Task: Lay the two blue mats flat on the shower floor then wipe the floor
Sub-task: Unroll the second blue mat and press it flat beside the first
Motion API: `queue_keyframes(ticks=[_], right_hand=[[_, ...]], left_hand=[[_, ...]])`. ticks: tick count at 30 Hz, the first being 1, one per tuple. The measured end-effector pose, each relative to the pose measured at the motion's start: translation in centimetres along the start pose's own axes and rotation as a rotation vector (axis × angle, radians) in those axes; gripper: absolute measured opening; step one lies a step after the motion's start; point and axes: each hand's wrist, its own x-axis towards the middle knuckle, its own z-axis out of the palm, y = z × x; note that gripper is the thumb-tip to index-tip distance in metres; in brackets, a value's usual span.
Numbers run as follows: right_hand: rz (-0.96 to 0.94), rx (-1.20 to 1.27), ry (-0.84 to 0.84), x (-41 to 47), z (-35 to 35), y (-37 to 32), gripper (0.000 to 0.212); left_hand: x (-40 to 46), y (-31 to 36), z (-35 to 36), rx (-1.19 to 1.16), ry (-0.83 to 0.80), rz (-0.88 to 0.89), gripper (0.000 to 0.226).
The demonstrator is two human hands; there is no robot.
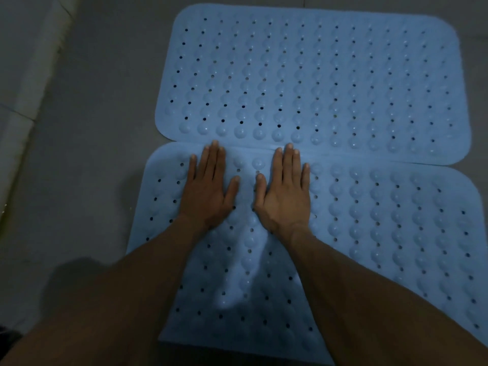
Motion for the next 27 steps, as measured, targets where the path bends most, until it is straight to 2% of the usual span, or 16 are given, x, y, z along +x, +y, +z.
queue_keyframes(ticks=[7, 11, 13, 23, 27], right_hand=[[-0.023, 0.048, -0.103, 0.3, -0.4, 0.5, 0.071], [-0.110, 0.210, -0.235, 0.7, -2.6, 2.2, 0.066], [-0.154, 0.240, -0.225, 0.2, -4.0, 4.1, 0.063], [-0.072, -0.014, -0.081, -2.5, -8.7, 20.1, 0.061], [-0.045, -0.052, -0.060, -2.4, -9.1, 24.5, 0.061]], left_hand=[[-0.1, 0.3, -0.7, -0.010, -0.025, -0.014, 0.074], [0.7, 1.3, -2.5, 0.069, -0.199, -0.095, 0.073], [1.2, 2.9, -3.4, 0.120, -0.279, -0.133, 0.070], [2.8, 20.6, 0.1, -0.036, -0.094, 0.047, 0.065], [3.9, 26.9, 1.6, -0.099, -0.022, 0.060, 0.064]])
